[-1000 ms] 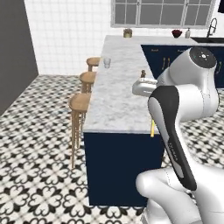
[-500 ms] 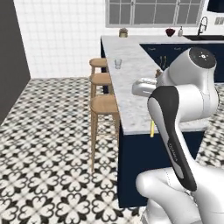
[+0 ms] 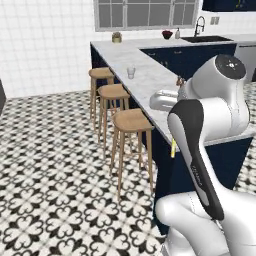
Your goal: Take a straw from the drawer in front and place it inside the glass cup on the dining counter.
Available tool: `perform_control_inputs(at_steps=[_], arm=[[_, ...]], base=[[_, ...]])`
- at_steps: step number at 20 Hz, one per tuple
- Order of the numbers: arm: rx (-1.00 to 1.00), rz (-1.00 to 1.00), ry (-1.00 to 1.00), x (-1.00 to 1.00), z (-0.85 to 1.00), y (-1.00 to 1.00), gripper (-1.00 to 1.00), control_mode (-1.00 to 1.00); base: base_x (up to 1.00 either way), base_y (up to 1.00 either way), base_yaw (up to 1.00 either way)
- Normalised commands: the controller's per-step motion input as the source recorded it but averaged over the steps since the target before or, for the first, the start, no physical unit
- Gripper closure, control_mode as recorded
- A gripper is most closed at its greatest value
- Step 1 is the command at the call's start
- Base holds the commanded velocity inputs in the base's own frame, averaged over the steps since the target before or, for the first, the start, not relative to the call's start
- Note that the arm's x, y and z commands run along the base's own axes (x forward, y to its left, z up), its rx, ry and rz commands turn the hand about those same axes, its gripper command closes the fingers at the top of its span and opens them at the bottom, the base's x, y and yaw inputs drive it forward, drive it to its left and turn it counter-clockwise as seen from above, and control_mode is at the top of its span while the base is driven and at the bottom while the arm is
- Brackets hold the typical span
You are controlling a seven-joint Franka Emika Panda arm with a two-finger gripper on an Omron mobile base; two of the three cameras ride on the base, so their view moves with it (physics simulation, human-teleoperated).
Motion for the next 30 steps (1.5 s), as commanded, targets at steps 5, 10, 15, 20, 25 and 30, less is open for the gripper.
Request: perform_control_inputs(at_steps=[5, 10, 15, 20, 25, 30], arm=[[0.0, 0.0, 0.0, 0.0, 0.0, 0.0, 1.0, 1.0], [0.0, 0.0, 0.0, 0.0, 0.0, 0.0, 1.0, 1.0], [0.0, 0.0, 0.0, 0.0, 0.0, 0.0, 1.0, 1.0], [0.0, 0.0, 0.0, 0.0, 0.0, 0.0, 1.0, 1.0], [0.0, 0.0, 0.0, 0.0, 0.0, 0.0, 1.0, 1.0], [0.0, 0.0, 0.0, 0.0, 0.0, 0.0, 1.0, 1.0]], base=[[0.47, 0.85, -0.44], [0.5, 0.86, -0.44], [0.49, 0.96, -0.42], [0.41, 0.96, -0.41], [0.34, 0.89, -0.42], [0.37, 0.88, -0.42]])
